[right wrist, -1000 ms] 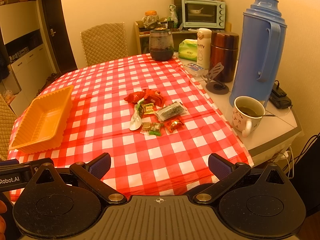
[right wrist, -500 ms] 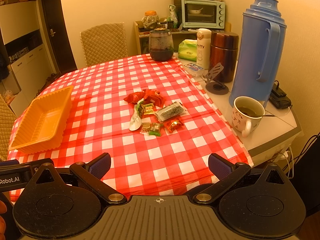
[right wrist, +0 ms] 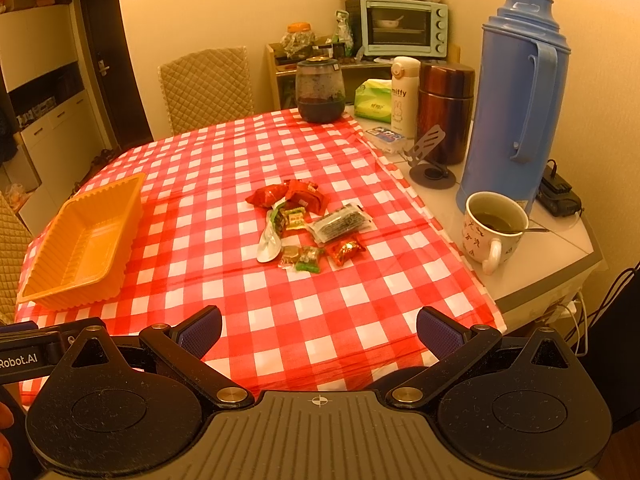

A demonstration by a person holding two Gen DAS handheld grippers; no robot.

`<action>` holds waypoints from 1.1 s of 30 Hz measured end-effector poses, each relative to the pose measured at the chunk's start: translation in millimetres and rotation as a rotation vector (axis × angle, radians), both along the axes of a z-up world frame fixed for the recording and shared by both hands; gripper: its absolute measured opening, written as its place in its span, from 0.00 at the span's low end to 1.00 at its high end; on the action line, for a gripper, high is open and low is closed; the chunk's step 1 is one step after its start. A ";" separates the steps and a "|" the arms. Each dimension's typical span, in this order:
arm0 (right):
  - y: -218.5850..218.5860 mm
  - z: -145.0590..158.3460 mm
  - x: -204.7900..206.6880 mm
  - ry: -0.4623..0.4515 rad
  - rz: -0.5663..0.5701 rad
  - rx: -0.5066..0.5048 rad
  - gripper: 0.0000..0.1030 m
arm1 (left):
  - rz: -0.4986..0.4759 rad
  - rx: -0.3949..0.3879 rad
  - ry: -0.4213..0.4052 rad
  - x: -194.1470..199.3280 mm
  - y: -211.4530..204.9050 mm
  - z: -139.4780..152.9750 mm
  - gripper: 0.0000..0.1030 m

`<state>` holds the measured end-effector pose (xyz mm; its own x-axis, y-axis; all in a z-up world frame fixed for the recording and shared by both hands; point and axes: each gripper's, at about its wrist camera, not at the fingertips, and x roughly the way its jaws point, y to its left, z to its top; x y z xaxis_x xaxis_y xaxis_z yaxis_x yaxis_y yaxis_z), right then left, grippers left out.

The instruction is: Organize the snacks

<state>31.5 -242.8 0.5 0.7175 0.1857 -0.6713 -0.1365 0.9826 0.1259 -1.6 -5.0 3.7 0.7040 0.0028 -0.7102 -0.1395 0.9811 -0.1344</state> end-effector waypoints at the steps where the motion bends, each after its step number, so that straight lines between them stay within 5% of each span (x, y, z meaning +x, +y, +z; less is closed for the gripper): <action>1: -2.1 0.7 0.6 -0.006 -0.006 0.002 1.00 | 0.000 -0.001 -0.001 0.6 -0.3 0.2 1.00; 19: -48.4 -8.7 69.1 -0.075 -0.068 0.022 0.98 | -0.074 -0.038 0.010 88.9 -14.8 -17.5 0.89; 29: -46.1 -62.4 126.5 0.013 -0.007 0.062 0.61 | -0.145 -0.020 0.061 162.3 -24.8 -53.6 0.84; 33: -38.2 -88.9 147.4 0.056 0.024 0.072 0.55 | -0.161 -0.019 0.077 185.1 -23.7 -65.7 0.83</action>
